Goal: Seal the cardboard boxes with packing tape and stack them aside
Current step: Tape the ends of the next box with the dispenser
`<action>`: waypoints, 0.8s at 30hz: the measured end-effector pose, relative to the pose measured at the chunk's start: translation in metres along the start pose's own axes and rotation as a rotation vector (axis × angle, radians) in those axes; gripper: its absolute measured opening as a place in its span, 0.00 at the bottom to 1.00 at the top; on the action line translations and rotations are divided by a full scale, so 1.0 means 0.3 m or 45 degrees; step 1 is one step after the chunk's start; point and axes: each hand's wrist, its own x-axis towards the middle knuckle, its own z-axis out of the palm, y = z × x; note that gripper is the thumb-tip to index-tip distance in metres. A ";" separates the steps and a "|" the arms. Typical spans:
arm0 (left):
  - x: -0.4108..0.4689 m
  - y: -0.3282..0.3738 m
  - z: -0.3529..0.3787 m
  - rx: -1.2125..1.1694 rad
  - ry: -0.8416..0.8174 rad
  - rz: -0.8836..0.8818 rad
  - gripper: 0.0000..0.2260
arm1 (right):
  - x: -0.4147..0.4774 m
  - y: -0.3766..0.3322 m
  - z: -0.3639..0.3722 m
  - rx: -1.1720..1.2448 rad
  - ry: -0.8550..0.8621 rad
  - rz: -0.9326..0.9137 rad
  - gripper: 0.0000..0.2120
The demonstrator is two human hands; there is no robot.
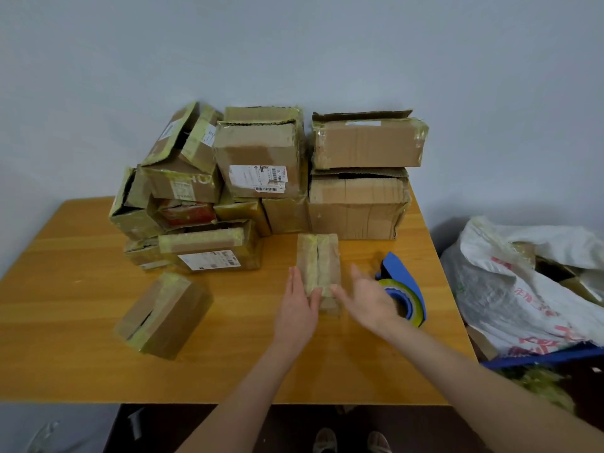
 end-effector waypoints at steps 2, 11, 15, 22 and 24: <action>0.017 0.010 0.013 -0.049 -0.016 -0.048 0.31 | 0.014 -0.032 0.058 0.098 -0.001 0.074 0.29; 0.014 -0.047 0.004 -0.422 -0.136 -0.132 0.28 | 0.051 0.000 0.085 0.237 0.064 0.056 0.18; 0.000 -0.121 -0.040 -0.417 0.152 -0.177 0.24 | 0.051 0.031 0.050 0.272 0.076 0.044 0.27; 0.002 -0.118 -0.044 -0.455 0.113 -0.172 0.14 | 0.000 0.031 0.046 0.323 0.088 -0.107 0.32; 0.012 -0.114 -0.034 -0.461 0.107 -0.185 0.13 | 0.000 0.027 0.054 0.347 0.116 -0.115 0.33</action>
